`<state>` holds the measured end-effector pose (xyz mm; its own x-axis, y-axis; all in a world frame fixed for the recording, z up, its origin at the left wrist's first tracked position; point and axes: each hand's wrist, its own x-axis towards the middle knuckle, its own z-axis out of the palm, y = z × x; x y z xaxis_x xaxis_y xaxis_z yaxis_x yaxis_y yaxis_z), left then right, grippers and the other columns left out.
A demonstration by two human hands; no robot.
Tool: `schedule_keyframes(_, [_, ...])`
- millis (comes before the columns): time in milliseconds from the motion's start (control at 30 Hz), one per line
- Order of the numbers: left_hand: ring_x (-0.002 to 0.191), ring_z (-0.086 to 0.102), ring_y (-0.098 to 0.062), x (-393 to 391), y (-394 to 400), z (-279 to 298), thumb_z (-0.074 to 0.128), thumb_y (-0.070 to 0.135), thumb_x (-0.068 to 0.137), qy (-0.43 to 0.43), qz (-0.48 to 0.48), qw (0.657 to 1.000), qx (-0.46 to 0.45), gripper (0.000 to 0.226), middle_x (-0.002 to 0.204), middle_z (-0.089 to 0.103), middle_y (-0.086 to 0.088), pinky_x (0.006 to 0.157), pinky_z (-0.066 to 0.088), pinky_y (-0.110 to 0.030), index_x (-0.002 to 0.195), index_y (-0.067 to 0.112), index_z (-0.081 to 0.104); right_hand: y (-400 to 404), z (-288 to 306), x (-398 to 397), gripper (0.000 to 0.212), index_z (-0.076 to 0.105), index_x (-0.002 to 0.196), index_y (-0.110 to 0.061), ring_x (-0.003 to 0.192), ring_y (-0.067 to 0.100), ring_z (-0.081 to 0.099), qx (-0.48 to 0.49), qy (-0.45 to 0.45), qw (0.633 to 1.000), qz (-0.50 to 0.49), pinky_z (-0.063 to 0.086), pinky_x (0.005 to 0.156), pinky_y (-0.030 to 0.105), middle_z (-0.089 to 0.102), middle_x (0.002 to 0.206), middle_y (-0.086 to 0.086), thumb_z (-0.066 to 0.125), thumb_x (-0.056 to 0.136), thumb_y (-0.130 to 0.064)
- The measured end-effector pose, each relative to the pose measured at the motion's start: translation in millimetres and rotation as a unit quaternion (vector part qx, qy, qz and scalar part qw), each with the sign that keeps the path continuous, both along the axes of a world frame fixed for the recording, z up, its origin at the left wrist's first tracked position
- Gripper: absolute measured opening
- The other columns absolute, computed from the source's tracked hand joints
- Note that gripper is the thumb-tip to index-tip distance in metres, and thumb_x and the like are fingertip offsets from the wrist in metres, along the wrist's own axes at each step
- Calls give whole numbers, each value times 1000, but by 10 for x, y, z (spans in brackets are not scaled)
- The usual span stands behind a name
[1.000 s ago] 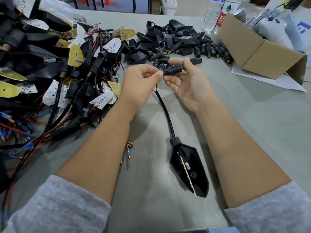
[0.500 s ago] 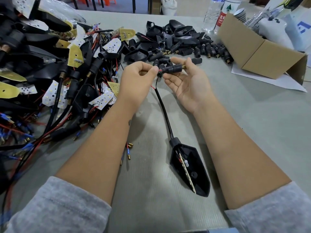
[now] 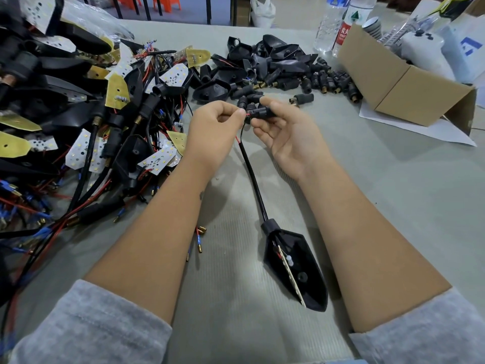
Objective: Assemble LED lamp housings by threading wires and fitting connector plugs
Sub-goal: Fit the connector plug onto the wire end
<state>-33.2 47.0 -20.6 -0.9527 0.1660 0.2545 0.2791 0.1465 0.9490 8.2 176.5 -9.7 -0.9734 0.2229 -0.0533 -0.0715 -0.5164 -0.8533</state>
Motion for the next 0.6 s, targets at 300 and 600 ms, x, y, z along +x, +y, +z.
schedule_keyframes(300, [59,52,-3,12,0,5,61,17,92,-14,16,1000,6,17,65,60,8,64,44,-19,76,23,64,-28,-25,-10,13,61,98,-9,64,11,67,19,9,1000,-14,55,65,20,67,81,6,50,98,-2])
schedule_keyframes(600, [63,57,-6,56,-13,29,61,14,93,2,12,1000,14,13,73,66,-1,65,48,-20,82,19,66,-21,-46,4,5,63,96,-7,64,10,66,26,15,999,-16,54,65,20,70,78,4,58,96,-8])
